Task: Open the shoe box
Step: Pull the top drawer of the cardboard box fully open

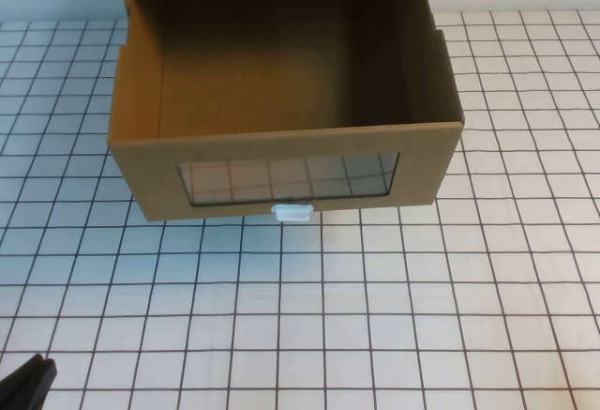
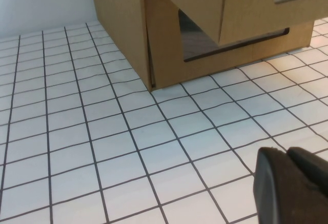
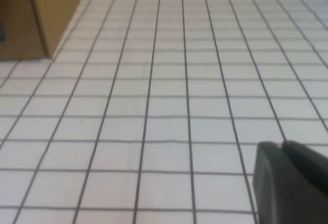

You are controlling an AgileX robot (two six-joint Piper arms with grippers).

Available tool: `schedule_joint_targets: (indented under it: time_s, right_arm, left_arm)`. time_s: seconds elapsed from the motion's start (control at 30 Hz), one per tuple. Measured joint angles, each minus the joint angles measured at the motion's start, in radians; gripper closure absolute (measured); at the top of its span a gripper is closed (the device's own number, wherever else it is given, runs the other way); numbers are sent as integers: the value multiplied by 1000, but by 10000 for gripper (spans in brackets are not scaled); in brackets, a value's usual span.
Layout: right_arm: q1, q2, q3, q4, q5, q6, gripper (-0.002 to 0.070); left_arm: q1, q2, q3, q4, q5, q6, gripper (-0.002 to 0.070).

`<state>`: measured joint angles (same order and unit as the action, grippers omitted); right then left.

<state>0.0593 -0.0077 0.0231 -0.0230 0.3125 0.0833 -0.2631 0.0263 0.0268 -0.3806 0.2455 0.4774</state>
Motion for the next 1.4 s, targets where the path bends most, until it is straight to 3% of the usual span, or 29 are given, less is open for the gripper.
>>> schedule_joint_targets:
  time_s: [1.07, 1.23, 1.4]
  right_arm:
    - [0, 0, 0, 0, 44, 0, 689]
    - [0, 0, 0, 0, 44, 0, 689]
    - [0, 0, 1, 0, 46, 0, 689]
  left_arm:
    - [0, 0, 0, 42, -23, -16, 677]
    - [75, -33, 0, 168, -85, -187, 677]
    - [173, -36, 0, 208, 23, -258, 677]
